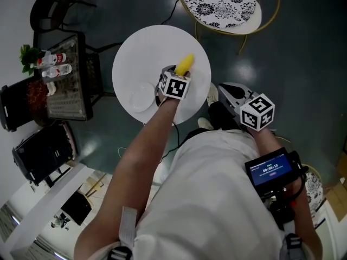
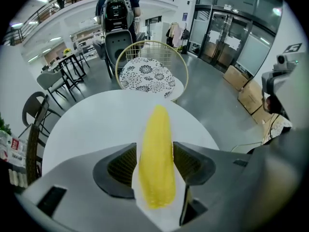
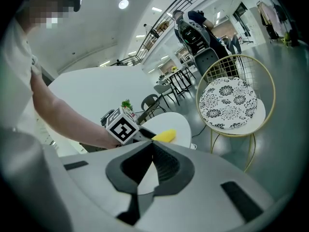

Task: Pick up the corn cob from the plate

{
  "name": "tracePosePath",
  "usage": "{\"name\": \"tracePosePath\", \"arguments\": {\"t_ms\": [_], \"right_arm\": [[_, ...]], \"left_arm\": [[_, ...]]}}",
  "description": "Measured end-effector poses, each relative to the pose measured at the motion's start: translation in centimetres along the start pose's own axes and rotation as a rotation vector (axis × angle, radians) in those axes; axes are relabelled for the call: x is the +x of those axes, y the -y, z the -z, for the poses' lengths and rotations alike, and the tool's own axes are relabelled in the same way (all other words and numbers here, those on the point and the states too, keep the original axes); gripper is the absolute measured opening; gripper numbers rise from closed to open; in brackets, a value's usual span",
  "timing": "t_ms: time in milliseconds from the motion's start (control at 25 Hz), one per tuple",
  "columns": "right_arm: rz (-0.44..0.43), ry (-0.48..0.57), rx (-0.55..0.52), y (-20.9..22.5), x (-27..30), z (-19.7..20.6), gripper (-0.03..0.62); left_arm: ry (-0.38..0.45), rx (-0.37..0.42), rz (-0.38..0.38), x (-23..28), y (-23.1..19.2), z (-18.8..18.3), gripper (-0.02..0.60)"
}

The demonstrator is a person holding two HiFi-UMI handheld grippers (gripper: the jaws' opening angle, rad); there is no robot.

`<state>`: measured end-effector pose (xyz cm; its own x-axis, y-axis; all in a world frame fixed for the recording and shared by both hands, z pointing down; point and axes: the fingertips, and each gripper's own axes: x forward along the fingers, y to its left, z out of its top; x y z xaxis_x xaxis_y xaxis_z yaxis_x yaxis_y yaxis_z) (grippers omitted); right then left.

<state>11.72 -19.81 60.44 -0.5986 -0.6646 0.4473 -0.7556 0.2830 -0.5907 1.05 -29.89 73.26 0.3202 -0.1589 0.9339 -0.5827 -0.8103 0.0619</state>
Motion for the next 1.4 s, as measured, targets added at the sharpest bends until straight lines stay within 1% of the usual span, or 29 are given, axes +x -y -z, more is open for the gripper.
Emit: {"name": "tracePosePath", "arguments": {"t_ms": [80, 160, 200, 360, 440, 800, 840, 1000, 1080, 1160, 1400], "right_arm": [[-0.002, -0.002, 0.001, 0.2, 0.0, -0.2, 0.008], [-0.012, 0.003, -0.005, 0.2, 0.4, -0.1, 0.008], [-0.018, 0.004, -0.009, 0.2, 0.6, -0.1, 0.008], [-0.042, -0.009, -0.027, -0.9, 1.4, -0.2, 0.008], [-0.059, -0.014, -0.040, -1.1, 1.7, -0.2, 0.008], [-0.138, -0.045, -0.092, -1.3, 2.8, -1.7, 0.008], [-0.145, -0.047, -0.098, -1.4, 3.0, -1.8, 0.008], [-0.170, -0.066, -0.121, -1.8, 3.5, -1.7, 0.008], [-0.181, -0.075, -0.132, -2.5, 3.6, -1.4, 0.008], [-0.193, -0.078, -0.148, -4.0, 3.5, -1.0, 0.008], [-0.211, -0.056, -0.163, -7.9, 3.2, -1.2, 0.008]], "left_arm": [[0.010, 0.006, 0.000, -0.2, 0.1, -0.4, 0.218], [0.053, 0.005, -0.005, -0.5, -0.1, -0.8, 0.218], [0.087, -0.008, -0.003, -0.9, -0.2, -1.2, 0.218], [0.220, -0.108, 0.012, -3.1, -0.6, -2.1, 0.218], [0.260, -0.127, 0.000, -3.9, -0.5, -2.1, 0.216], [0.328, -0.211, -0.062, -7.1, -0.5, -1.3, 0.213], [0.339, -0.218, -0.068, -7.5, -0.4, -1.1, 0.198], [0.397, -0.246, -0.095, -9.3, 0.0, -0.7, 0.070], [0.433, -0.265, -0.100, -10.6, 0.3, -0.1, 0.027], [0.472, -0.288, -0.105, -12.5, 0.8, 1.2, 0.010], [0.575, -0.359, -0.133, -18.5, 1.7, 5.6, 0.009]]}}
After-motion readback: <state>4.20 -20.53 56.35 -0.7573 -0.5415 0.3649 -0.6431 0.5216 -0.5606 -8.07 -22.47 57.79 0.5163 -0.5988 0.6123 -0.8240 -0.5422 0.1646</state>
